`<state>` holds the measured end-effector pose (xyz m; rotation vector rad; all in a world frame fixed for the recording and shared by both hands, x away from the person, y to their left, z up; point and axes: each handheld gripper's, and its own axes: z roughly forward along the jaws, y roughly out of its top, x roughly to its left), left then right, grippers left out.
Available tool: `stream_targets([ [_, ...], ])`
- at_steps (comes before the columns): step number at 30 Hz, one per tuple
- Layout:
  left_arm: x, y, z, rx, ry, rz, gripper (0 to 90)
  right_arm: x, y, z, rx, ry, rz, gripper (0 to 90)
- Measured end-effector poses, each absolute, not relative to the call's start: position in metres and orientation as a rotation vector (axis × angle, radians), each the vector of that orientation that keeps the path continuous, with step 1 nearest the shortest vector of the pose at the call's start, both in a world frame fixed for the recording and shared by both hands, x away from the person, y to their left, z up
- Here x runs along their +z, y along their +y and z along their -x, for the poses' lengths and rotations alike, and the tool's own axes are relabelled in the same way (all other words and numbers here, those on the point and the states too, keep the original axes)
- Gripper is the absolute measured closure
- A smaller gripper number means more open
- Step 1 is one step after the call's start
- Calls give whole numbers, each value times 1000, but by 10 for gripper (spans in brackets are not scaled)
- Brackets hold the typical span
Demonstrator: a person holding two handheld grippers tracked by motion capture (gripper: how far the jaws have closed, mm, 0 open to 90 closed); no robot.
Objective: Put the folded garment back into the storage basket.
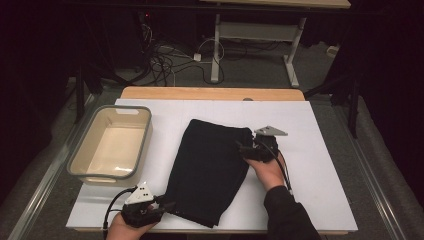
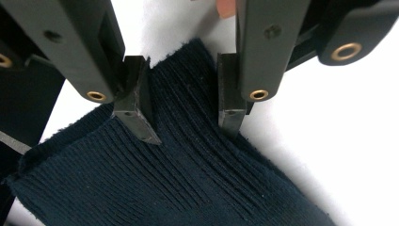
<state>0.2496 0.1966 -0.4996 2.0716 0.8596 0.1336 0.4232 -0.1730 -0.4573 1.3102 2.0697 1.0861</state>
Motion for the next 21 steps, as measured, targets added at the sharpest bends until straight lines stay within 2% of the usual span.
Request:
stream_targets([
  [3,-500,196,-249,138,858,-2071,613,-458,-172,-440,1057,2060,-1354,210],
  [4,-500,196,-249,140,857,-2071,613,-462,-174,-454,1054,2063,-1413,265],
  [6,-500,197,-249,136,857,-2069,613,-467,-176,-463,1017,2082,-1444,275],
  [11,-500,197,-250,130,860,-2065,613,-480,-182,-468,977,2164,-1514,295],
  [15,-500,197,-249,133,861,-2066,612,-482,-183,-462,999,2165,-1487,352],
  [18,-500,197,-249,132,863,-2066,612,-482,-183,-458,1037,2186,-1476,513],
  [19,-500,197,-249,132,863,-2066,612,-482,-183,-458,1037,2186,-1476,513],
  [20,-500,197,-249,134,864,-2065,612,-482,-182,-457,1060,2199,-1476,590],
  [21,-500,197,-249,135,865,-2065,612,-483,-182,-457,1072,2206,-1477,615],
])
